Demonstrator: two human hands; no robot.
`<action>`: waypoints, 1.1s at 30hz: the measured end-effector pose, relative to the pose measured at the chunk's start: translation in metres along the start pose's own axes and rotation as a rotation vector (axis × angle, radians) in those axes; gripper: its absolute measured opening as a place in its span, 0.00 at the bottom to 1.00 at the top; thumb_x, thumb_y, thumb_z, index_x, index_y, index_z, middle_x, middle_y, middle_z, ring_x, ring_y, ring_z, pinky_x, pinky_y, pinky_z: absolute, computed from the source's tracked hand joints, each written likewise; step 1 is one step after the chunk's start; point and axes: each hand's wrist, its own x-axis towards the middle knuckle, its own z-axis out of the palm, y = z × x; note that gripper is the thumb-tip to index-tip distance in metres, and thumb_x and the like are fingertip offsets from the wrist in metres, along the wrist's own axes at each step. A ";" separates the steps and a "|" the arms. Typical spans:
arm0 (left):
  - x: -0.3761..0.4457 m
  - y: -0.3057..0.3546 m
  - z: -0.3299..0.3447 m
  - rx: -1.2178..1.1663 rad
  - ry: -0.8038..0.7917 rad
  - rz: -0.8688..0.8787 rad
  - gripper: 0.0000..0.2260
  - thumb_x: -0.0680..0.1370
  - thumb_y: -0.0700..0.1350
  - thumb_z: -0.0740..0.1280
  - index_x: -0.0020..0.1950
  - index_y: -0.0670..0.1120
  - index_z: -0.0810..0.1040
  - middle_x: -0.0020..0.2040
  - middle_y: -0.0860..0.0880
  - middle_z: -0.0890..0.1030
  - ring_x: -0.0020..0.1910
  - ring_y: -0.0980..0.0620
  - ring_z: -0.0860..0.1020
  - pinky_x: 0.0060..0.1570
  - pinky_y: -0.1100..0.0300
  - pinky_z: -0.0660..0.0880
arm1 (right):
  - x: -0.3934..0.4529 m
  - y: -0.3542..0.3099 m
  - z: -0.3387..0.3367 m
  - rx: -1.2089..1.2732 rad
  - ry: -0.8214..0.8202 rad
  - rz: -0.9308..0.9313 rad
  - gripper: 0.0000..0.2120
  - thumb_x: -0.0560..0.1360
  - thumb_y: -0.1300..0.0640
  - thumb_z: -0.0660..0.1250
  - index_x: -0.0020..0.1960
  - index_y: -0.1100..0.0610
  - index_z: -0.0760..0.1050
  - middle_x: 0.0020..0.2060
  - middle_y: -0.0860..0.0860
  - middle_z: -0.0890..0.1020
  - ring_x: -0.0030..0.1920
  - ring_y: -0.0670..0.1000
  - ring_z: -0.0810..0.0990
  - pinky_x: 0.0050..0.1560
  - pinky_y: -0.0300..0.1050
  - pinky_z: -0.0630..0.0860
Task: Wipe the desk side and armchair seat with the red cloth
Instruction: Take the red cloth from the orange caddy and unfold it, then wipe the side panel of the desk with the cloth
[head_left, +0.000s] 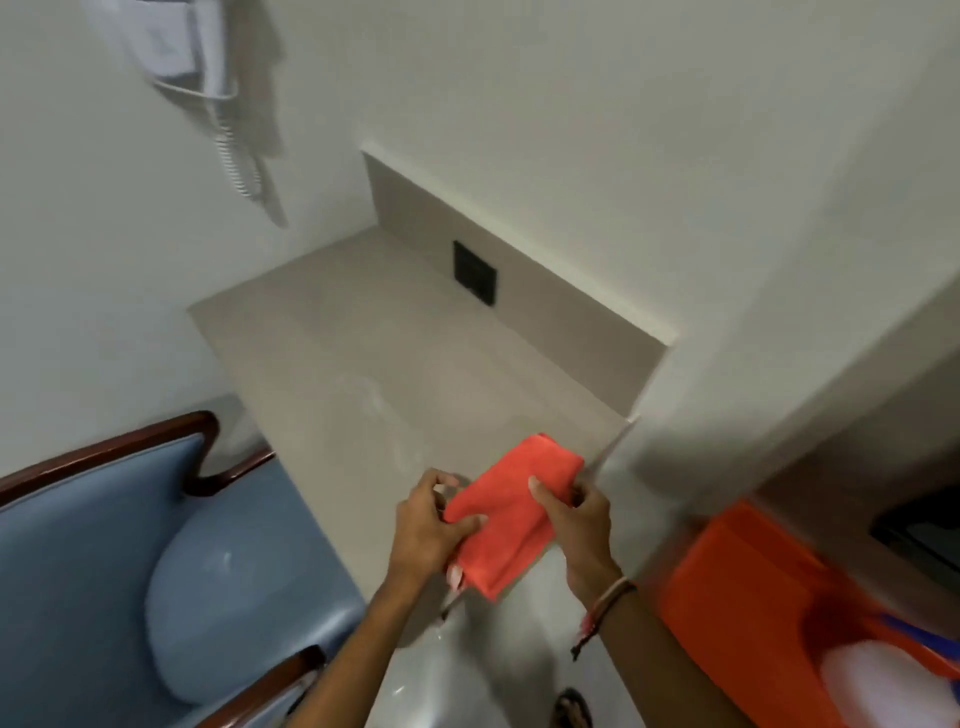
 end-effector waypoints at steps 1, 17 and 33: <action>0.006 -0.014 -0.014 0.029 0.040 -0.001 0.18 0.66 0.38 0.82 0.49 0.46 0.78 0.38 0.55 0.84 0.37 0.60 0.81 0.40 0.68 0.76 | -0.001 0.000 0.025 -0.085 -0.017 -0.022 0.16 0.69 0.58 0.80 0.48 0.68 0.79 0.43 0.63 0.85 0.43 0.56 0.82 0.52 0.55 0.79; 0.198 -0.143 -0.217 0.877 0.203 0.035 0.34 0.82 0.61 0.42 0.82 0.40 0.55 0.83 0.35 0.55 0.82 0.36 0.55 0.81 0.39 0.56 | -0.004 0.050 0.231 -1.222 0.174 -0.396 0.48 0.77 0.33 0.57 0.78 0.72 0.56 0.77 0.70 0.62 0.79 0.66 0.61 0.80 0.62 0.57; 0.286 -0.166 -0.231 0.703 0.538 0.022 0.24 0.86 0.44 0.51 0.81 0.36 0.55 0.83 0.33 0.52 0.83 0.36 0.48 0.84 0.43 0.49 | 0.193 -0.089 0.529 -1.324 -0.371 -0.995 0.39 0.80 0.39 0.48 0.81 0.65 0.51 0.81 0.64 0.55 0.83 0.60 0.52 0.82 0.58 0.49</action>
